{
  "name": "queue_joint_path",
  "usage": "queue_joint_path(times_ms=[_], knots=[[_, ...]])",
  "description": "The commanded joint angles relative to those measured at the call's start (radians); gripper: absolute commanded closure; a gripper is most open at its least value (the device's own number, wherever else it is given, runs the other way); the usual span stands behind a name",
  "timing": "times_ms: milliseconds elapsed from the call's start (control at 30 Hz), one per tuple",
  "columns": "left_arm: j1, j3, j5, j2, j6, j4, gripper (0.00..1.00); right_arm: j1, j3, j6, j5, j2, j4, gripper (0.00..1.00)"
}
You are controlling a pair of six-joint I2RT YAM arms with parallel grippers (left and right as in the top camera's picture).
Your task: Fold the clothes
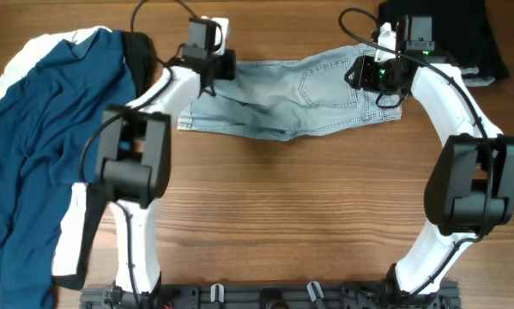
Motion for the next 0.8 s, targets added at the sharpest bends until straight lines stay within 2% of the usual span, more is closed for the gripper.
queue_joint_path(times_ms=[0,133,267,433,533,633,700,767], knots=[[0.029,0.012,-0.052,-0.268,-0.019,-0.272,0.96,0.000,0.006,-0.014,-0.008,0.017,-0.003,0.46],[0.064,0.011,-0.093,-0.246,-0.127,-0.573,0.96,0.001,0.006,-0.010,-0.008,0.017,0.004,0.45],[0.094,0.011,-0.084,-0.137,-0.186,-0.612,0.96,0.000,0.006,-0.010,-0.008,0.017,0.000,0.45],[0.097,0.011,-0.109,-0.051,-0.188,-0.434,0.96,0.001,0.006,-0.010,-0.008,0.017,-0.001,0.44],[0.097,0.011,-0.123,0.001,-0.197,-0.237,0.96,0.001,0.006,-0.010,-0.008,0.017,-0.001,0.44],[0.098,0.011,-0.122,0.099,-0.197,-0.102,0.96,0.000,0.006,-0.011,-0.008,0.017,-0.002,0.44],[0.101,0.011,-0.122,0.145,-0.198,-0.101,0.96,0.000,0.006,-0.010,-0.008,0.017,-0.002,0.44],[0.114,0.014,-0.108,0.138,-0.202,-0.200,0.96,-0.001,0.006,-0.008,0.024,0.017,-0.002,0.41]])
